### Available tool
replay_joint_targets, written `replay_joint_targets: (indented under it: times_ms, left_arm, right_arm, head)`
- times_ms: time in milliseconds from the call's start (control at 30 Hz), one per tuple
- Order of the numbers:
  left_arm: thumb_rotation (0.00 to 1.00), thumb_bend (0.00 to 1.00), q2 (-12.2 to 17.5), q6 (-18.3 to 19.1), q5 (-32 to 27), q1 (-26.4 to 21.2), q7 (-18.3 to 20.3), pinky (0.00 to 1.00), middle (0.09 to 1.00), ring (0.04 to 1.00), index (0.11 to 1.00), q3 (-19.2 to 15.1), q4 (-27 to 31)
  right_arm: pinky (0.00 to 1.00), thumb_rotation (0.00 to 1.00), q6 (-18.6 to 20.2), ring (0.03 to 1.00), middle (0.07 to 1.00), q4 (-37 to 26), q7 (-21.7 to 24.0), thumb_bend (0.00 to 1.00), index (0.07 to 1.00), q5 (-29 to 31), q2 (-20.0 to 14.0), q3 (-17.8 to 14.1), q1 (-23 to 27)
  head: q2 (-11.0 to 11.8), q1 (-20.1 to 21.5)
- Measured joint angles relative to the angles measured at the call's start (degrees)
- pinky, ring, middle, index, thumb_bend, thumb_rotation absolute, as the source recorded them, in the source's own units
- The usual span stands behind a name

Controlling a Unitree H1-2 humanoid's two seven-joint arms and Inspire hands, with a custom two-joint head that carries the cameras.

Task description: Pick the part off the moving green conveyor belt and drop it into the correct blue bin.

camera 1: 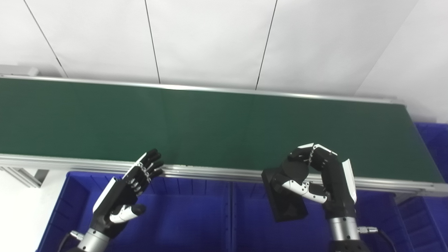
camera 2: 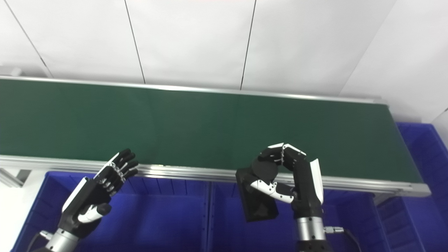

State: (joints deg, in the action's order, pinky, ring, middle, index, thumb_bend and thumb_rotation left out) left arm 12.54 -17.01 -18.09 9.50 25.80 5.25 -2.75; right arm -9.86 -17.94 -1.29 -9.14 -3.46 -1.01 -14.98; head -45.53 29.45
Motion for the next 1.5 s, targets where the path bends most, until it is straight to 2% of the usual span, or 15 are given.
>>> replay_joint_targets:
  times_ms: [267,400,867,1233,1433,1500]
  left_arm:
    - [0.59,0.97,0.1,0.0,-0.1,0.0,0.0,0.9,0.953,0.928,0.948,-0.1,0.0]
    - [0.59,0.97,0.3,0.0,-0.4,0.0,0.2,0.9,0.949,0.924,0.947,-0.3,0.0]
    - [0.58,0.98,0.4,0.1,-1.3,-0.1,0.3,0.88,0.943,0.911,0.938,-0.7,0.2]
    - [0.58,0.98,0.5,0.1,-1.2,-0.1,0.4,0.89,0.945,0.913,0.945,-0.7,0.3]
    - [0.58,0.98,0.5,0.3,-1.2,-0.1,0.4,0.89,0.947,0.917,0.945,-0.7,1.6]
    - [0.58,0.98,0.5,0.3,-1.2,-0.1,0.4,0.89,0.949,0.918,0.944,-0.7,1.7]
  right_arm:
    - [0.38,0.0,-0.7,0.457,0.508,2.9,-1.3,0.52,0.471,1.5,0.2,-2.2,-4.8]
    - [0.4,0.0,-2.7,0.462,0.503,4.6,-2.0,0.52,0.471,1.4,0.2,-3.1,-6.4]
    - [0.42,0.0,-5.0,0.47,0.493,11.7,-4.5,0.52,0.467,1.2,1.0,-5.9,-6.6]
    - [0.4,0.0,-10.0,0.448,0.487,20.5,-6.8,0.52,0.486,1.5,0.9,-7.7,-5.1]
    - [0.41,0.0,-11.2,0.449,0.501,22.4,-8.2,0.52,0.486,1.4,0.8,-8.4,-4.1]
    - [0.45,0.0,-11.3,0.463,0.509,22.3,-8.5,0.52,0.481,0.9,0.8,-8.4,-4.1]
  head:
    - [-0.3,2.2]
    - [-0.5,3.0]
    - [-1.7,3.3]
    - [-1.8,1.9]
    - [-1.8,1.8]
    - [-1.8,1.6]
